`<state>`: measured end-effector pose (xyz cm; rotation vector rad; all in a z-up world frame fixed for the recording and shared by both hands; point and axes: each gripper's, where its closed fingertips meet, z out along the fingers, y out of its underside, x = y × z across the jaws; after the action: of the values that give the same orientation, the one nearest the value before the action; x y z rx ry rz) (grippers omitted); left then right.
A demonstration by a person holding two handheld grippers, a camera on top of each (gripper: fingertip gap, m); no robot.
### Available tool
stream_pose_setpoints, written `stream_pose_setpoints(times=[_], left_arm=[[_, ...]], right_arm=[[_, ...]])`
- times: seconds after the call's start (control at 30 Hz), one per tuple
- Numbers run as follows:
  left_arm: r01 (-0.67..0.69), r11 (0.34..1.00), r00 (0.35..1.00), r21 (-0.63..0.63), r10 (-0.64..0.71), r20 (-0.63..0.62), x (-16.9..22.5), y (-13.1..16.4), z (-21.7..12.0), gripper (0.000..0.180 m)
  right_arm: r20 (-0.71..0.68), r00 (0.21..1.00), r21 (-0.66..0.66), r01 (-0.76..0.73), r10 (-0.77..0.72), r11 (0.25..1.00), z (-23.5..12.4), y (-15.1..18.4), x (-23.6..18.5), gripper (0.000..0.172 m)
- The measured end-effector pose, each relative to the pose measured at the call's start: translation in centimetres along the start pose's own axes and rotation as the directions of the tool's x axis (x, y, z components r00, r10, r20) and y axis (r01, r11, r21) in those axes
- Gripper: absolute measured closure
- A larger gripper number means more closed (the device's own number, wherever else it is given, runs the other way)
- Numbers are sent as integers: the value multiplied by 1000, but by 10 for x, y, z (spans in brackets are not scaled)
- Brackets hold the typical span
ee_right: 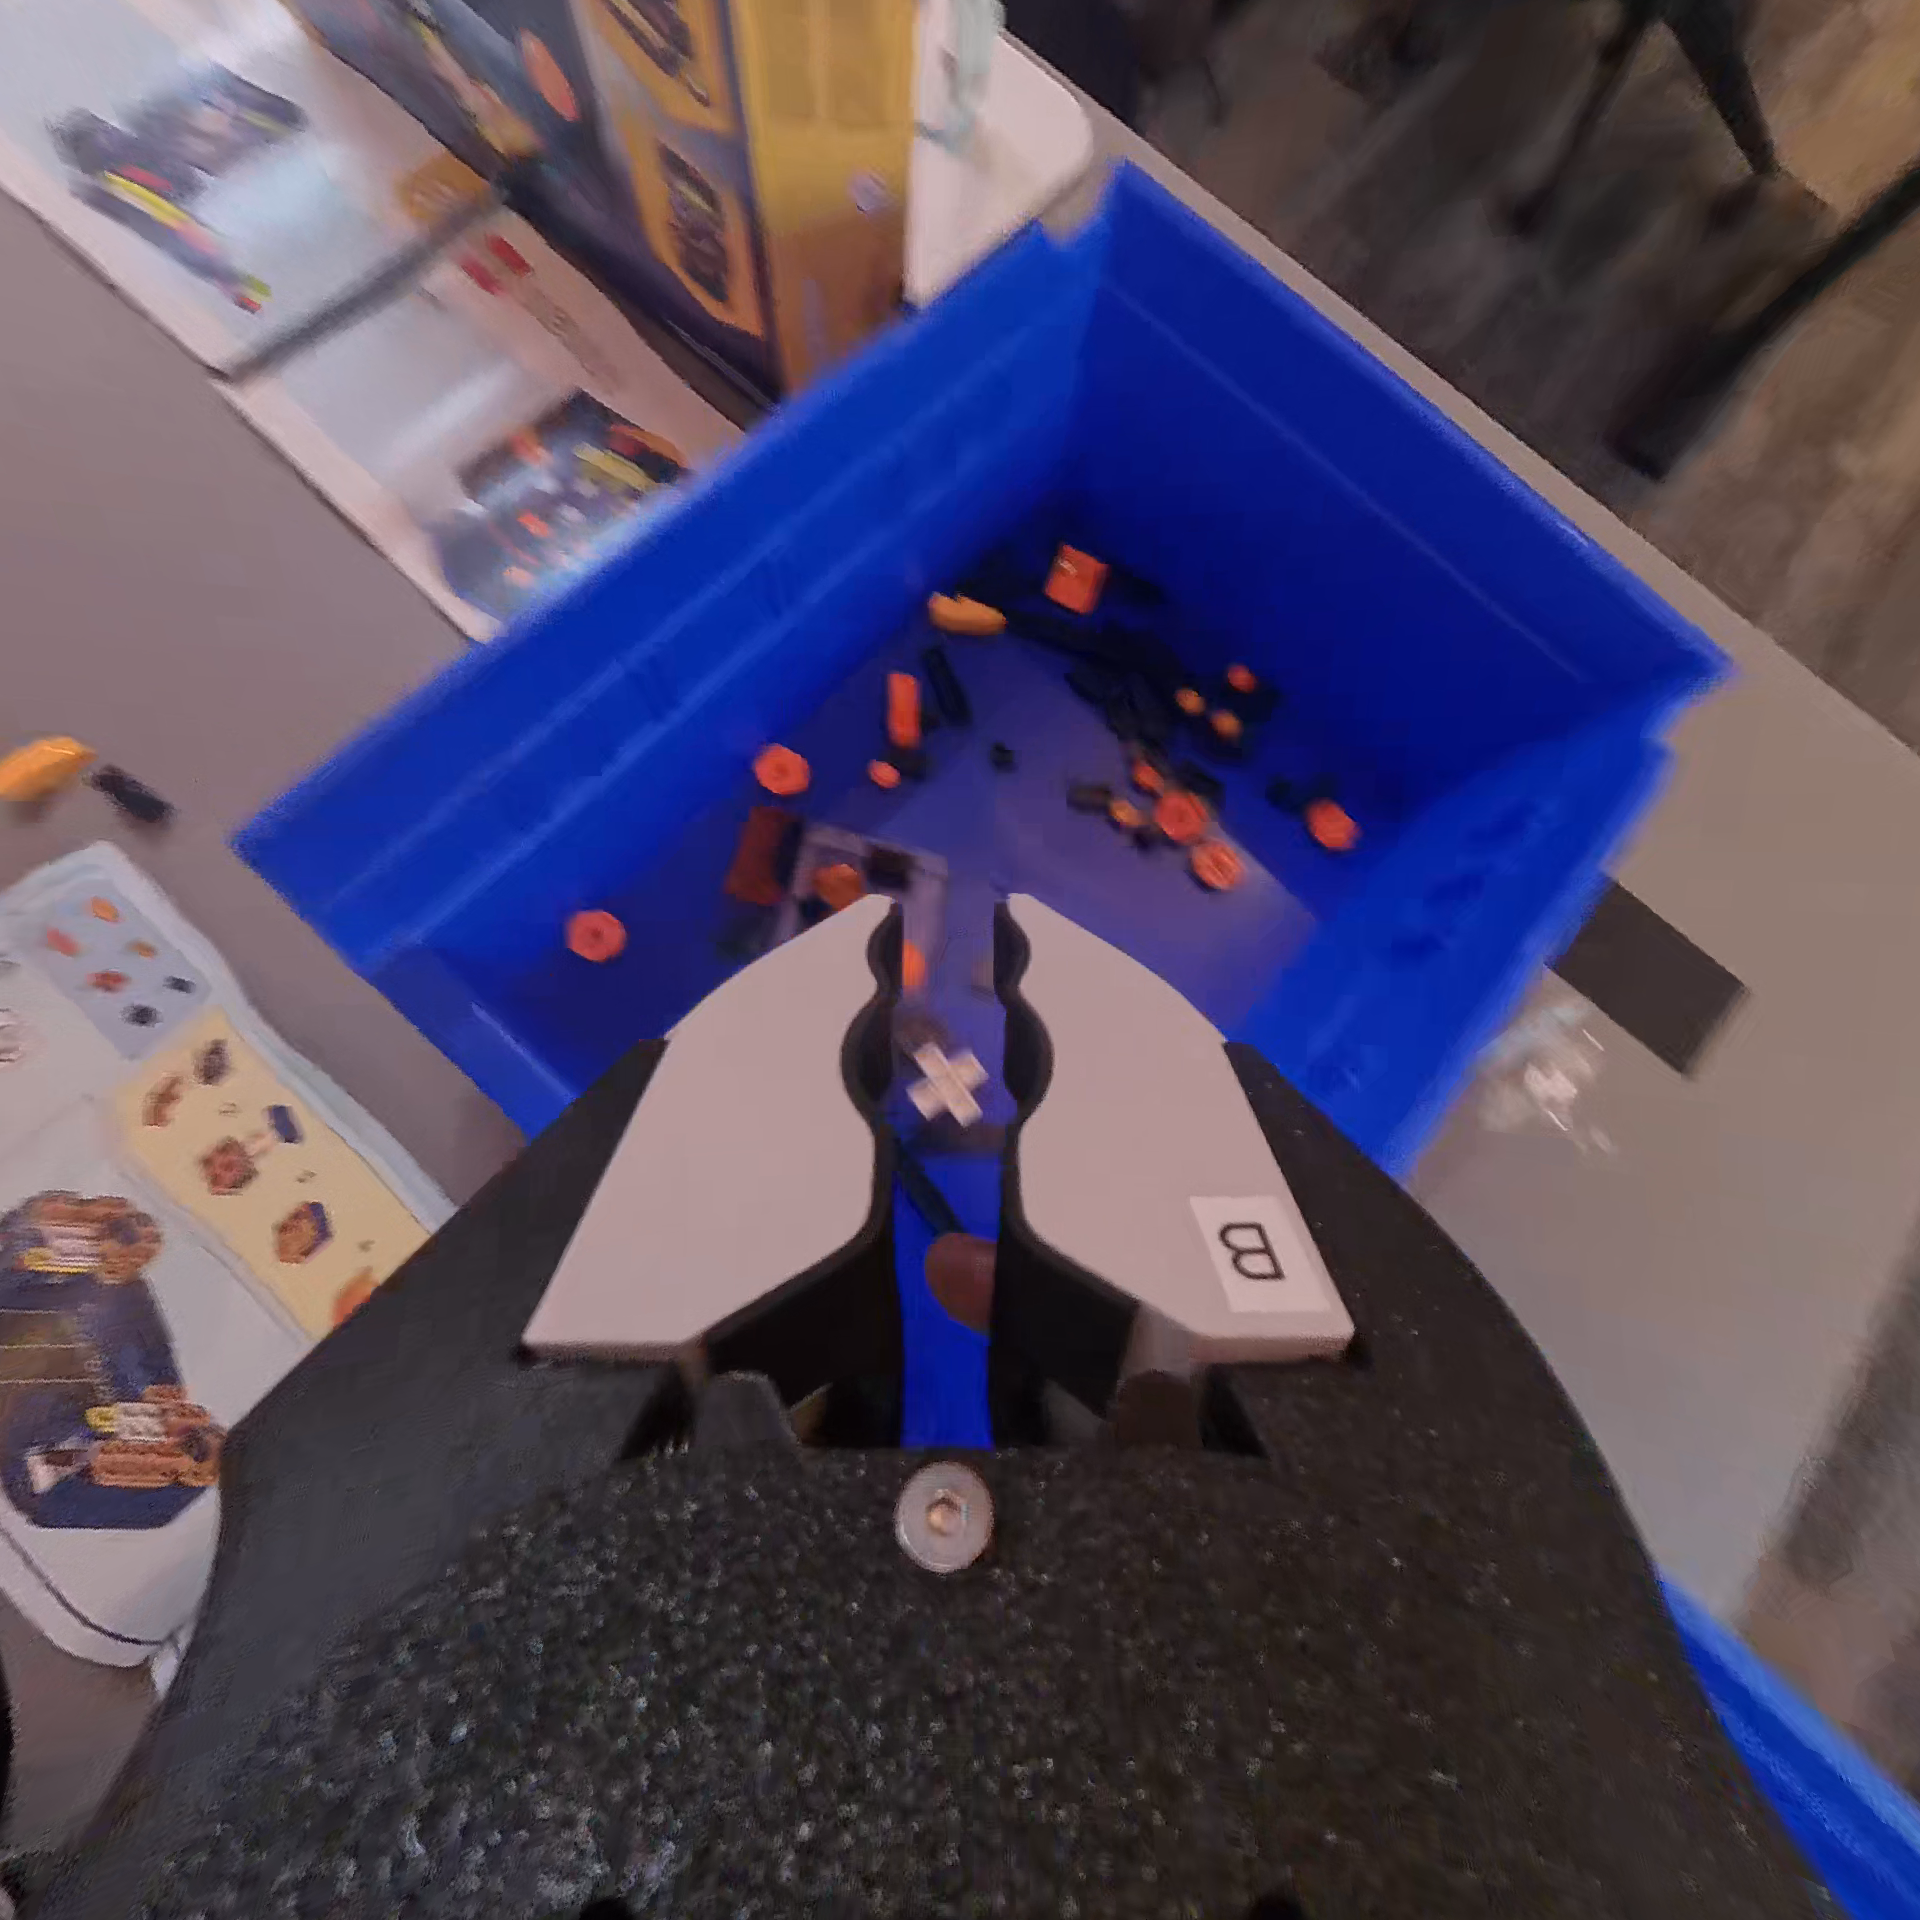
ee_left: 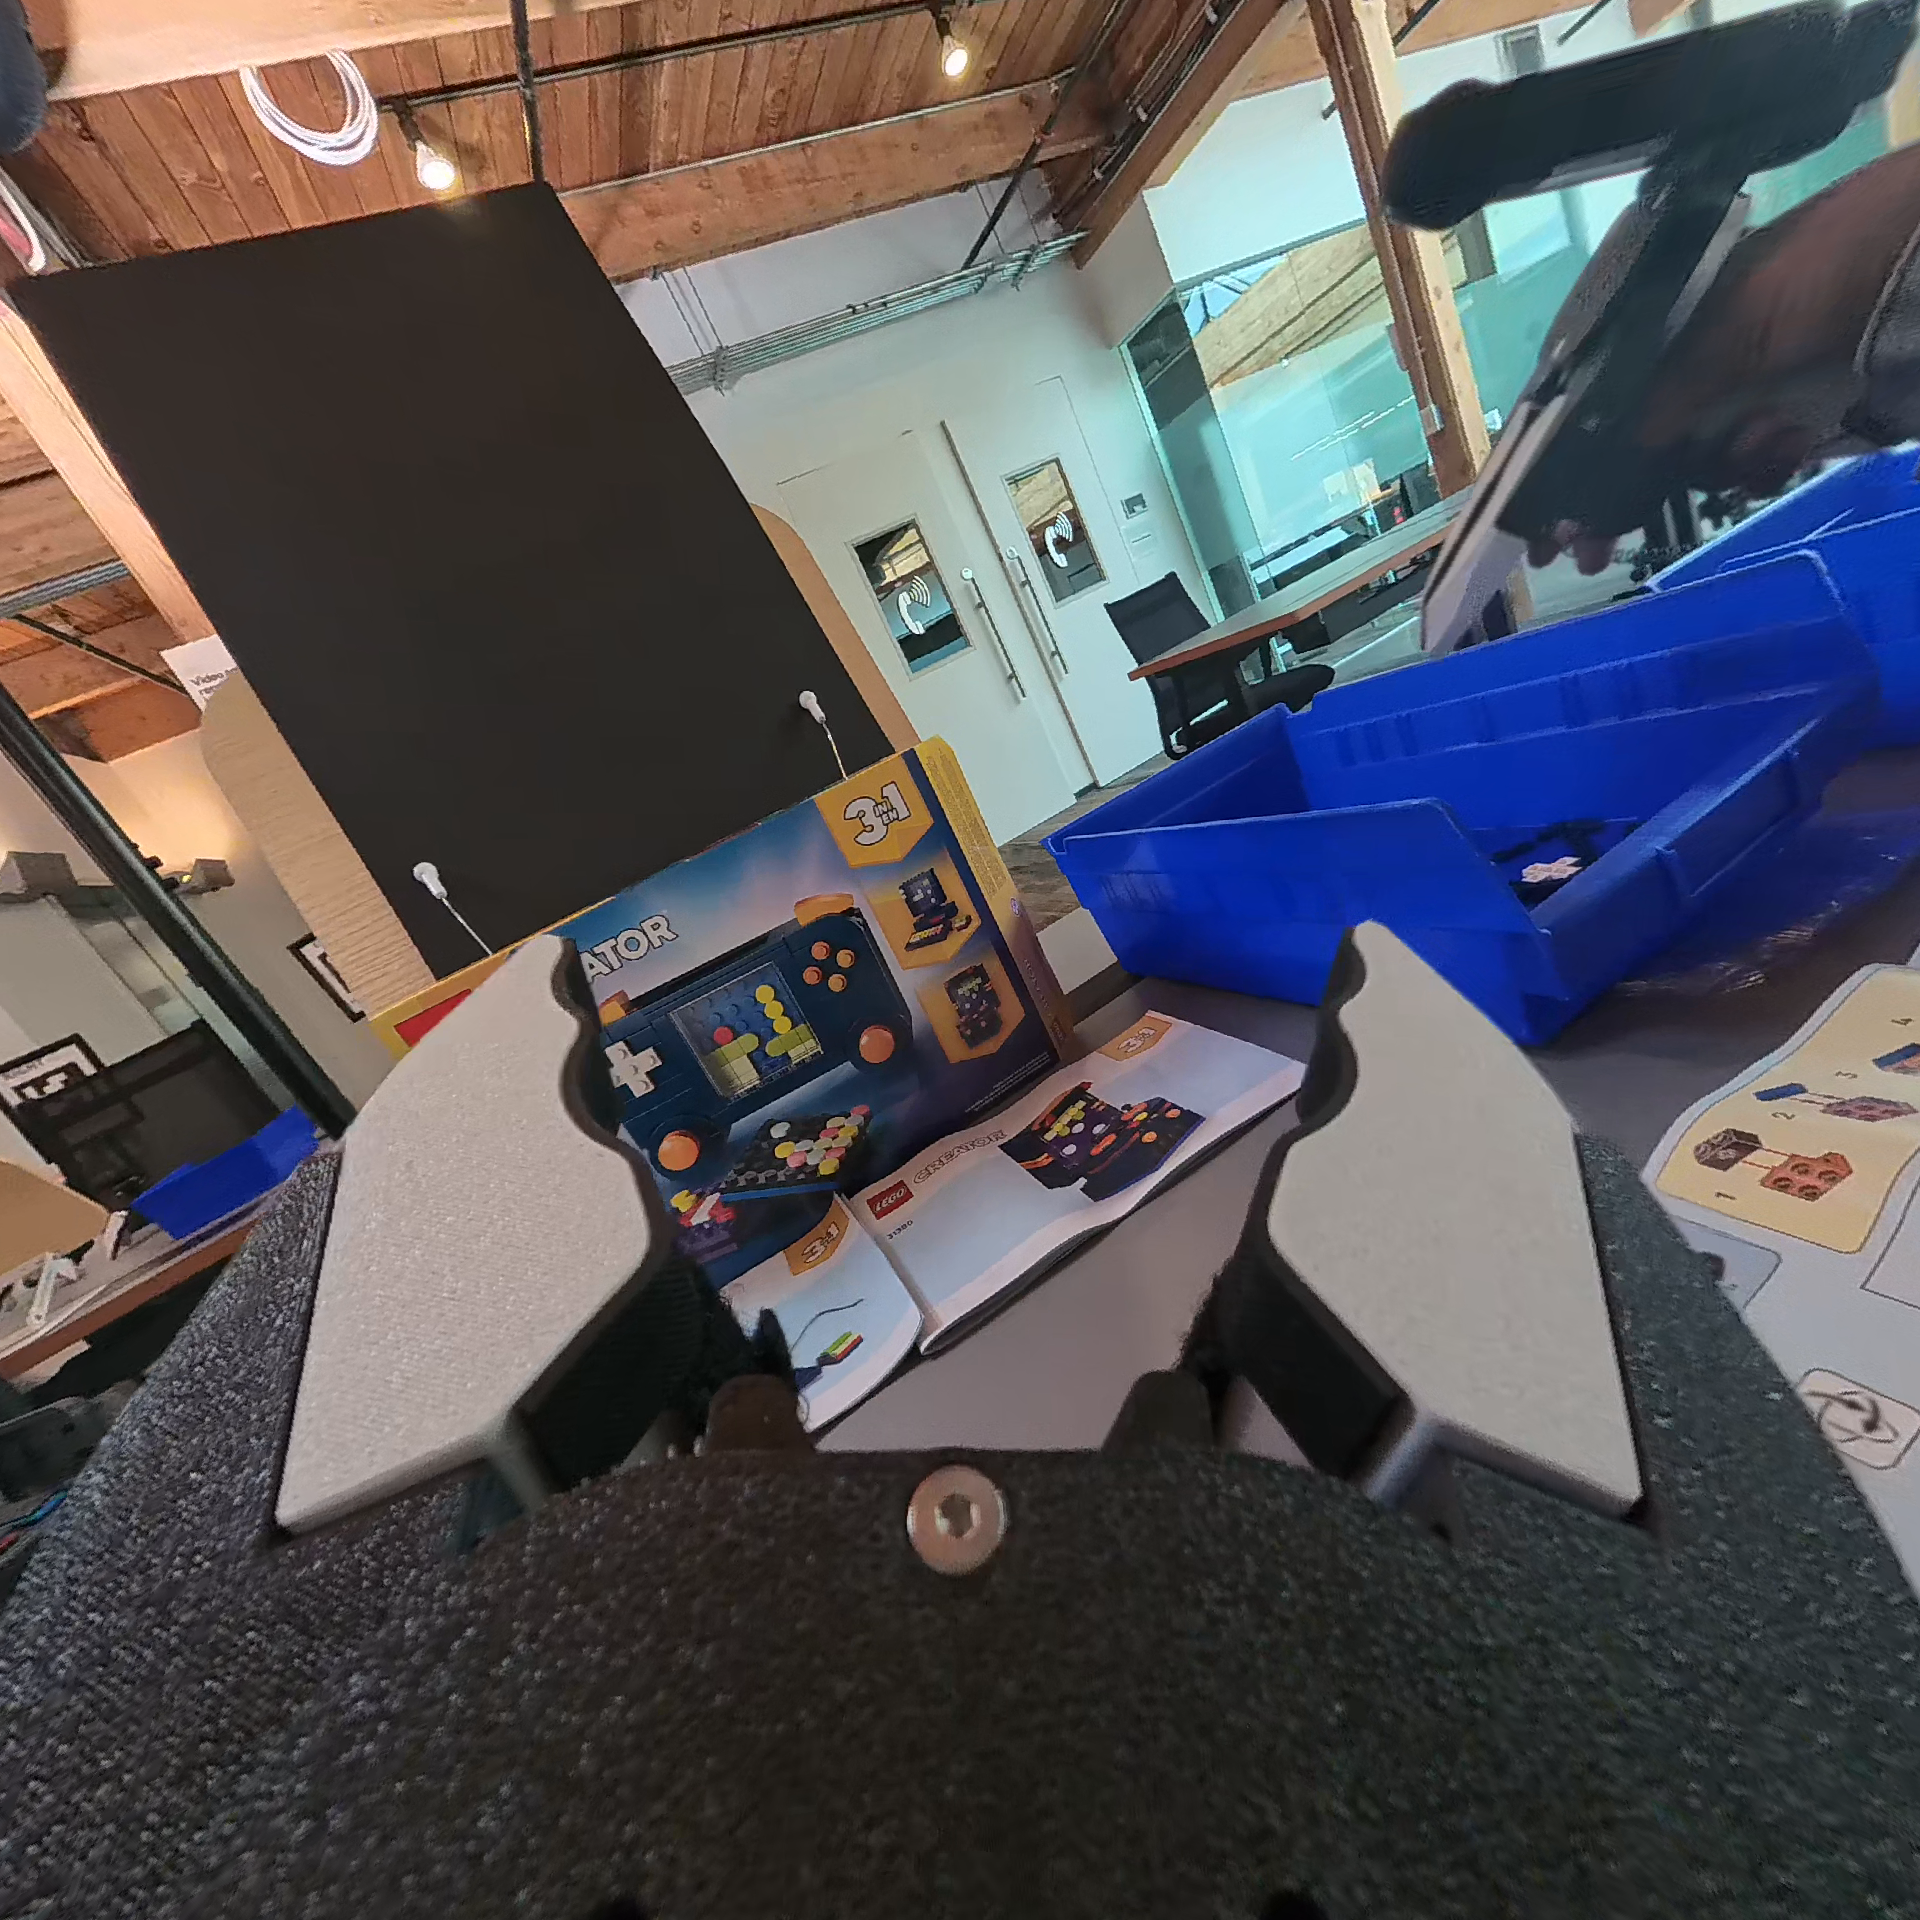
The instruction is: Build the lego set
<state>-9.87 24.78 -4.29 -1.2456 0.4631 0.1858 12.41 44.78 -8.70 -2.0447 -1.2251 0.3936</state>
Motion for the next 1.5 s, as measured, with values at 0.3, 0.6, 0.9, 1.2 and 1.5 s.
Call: stream_pose_setpoints(times=[0.3, 0.6, 0.9, 1.2, 1.5], left_arm=[[-1, 1000, 1000, -16, 1, -8, 1, 4, 1, 51], [14, 1000, 999, -26, -15, -29, 4, 8, 3, 51], [19, 999, 999, -40, -21, -46, 7, 11, 4, 52], [15, 998, 998, -59, -19, -63, 11, 14, 5, 52], [-2, 997, 997, -78, -4, -83, 14, 18, 7, 52]], right_arm=[[428, 904, -92, 41, 2, 995, 104, -27, 5, 159], [360, 859, -111, 428, -365, 897, 155, -1, 33, 158], [345, 881, -181, 400, -323, 898, 172, 7, 44, 157], [409, 879, -231, 360, -245, 904, 158, 14, 32, 153], [369, 908, -265, 306, -197, 914, 163, 16, 38, 157]])
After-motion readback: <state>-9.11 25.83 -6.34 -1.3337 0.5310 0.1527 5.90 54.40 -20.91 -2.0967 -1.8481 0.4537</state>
